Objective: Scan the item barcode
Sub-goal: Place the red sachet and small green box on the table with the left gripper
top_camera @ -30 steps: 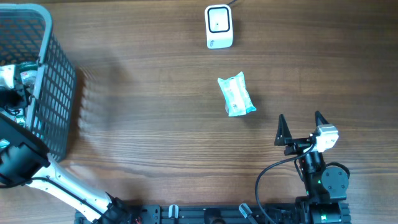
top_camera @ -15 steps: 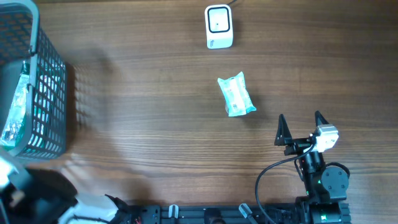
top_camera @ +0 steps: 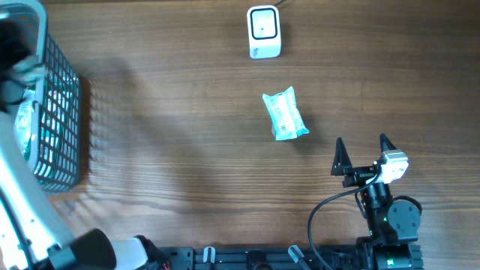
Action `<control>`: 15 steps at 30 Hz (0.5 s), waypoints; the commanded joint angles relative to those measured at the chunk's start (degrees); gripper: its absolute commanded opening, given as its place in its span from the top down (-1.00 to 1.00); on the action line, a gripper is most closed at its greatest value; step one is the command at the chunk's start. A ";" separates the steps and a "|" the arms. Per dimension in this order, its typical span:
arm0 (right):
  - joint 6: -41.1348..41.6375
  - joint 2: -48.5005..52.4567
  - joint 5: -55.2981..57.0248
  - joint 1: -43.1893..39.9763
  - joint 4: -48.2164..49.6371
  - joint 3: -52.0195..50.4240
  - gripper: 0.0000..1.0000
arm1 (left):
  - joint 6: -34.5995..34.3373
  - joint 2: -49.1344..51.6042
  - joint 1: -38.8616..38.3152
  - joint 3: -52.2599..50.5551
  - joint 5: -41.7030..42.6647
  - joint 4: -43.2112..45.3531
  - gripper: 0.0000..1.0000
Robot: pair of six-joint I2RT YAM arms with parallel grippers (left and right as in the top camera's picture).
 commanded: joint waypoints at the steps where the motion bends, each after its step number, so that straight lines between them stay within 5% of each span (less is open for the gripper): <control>1: 0.44 0.00 0.92 -0.39 0.13 -0.04 -0.99 | -9.51 -1.90 -13.77 -0.11 -5.49 -7.41 0.92; 8: 0.46 0.00 0.92 -0.39 0.13 -0.04 -0.99 | -14.47 5.53 -36.11 -10.05 -12.13 -12.37 0.85; 15: 0.46 0.00 0.92 -0.39 0.13 -0.04 -0.99 | -19.26 17.05 -47.47 -24.85 -12.26 0.85 0.77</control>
